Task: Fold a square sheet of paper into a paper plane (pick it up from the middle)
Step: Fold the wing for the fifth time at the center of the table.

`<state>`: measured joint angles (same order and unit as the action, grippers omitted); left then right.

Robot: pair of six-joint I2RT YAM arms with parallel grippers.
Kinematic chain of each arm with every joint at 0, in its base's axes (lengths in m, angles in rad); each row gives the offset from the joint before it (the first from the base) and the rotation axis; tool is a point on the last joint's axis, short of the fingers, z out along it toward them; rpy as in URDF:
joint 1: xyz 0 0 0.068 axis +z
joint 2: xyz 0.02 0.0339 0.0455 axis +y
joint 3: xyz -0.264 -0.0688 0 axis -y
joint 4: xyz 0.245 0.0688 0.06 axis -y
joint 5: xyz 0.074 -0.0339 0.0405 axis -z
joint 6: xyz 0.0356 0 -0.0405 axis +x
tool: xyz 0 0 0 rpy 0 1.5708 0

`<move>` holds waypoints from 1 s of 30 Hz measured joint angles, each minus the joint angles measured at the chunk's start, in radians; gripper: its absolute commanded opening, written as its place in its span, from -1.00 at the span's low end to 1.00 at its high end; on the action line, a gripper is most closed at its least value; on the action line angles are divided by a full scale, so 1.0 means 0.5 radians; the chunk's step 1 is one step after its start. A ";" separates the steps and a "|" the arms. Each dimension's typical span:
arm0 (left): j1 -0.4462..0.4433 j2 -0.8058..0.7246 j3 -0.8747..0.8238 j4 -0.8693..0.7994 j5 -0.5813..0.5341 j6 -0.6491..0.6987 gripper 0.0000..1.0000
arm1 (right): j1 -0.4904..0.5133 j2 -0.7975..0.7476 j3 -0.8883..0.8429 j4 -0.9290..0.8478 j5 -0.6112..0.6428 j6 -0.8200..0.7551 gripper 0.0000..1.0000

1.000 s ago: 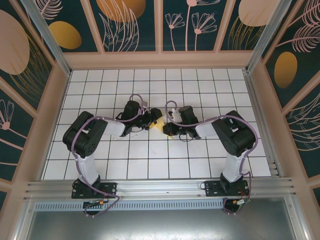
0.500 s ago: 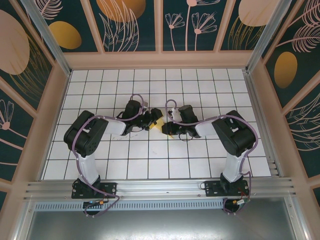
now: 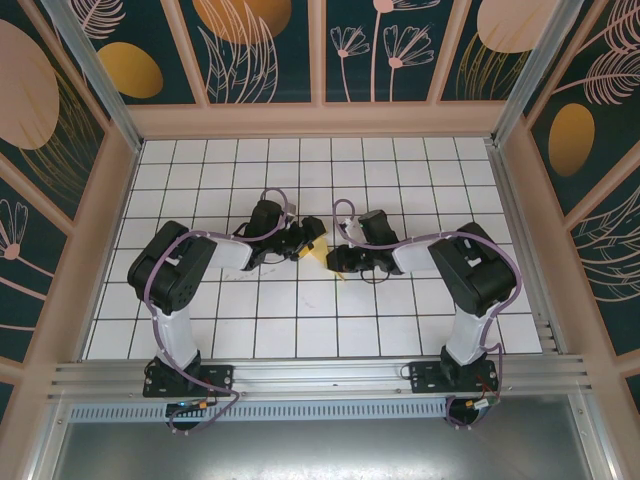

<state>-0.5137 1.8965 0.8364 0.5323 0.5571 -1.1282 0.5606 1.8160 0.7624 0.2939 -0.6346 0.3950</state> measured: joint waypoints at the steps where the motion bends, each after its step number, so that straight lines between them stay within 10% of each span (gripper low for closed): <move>1: 0.000 0.000 0.005 -0.010 0.000 0.003 0.62 | -0.002 0.000 -0.002 0.001 -0.002 0.000 -0.74; 30: -0.122 -0.187 -0.178 0.133 0.033 0.069 0.64 | -0.168 0.133 -0.076 0.246 -0.369 0.173 -0.89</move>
<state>-0.5747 1.8030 0.7475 0.5987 0.5735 -1.0935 0.4767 1.8824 0.7246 0.4168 -0.8188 0.4816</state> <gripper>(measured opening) 0.823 0.057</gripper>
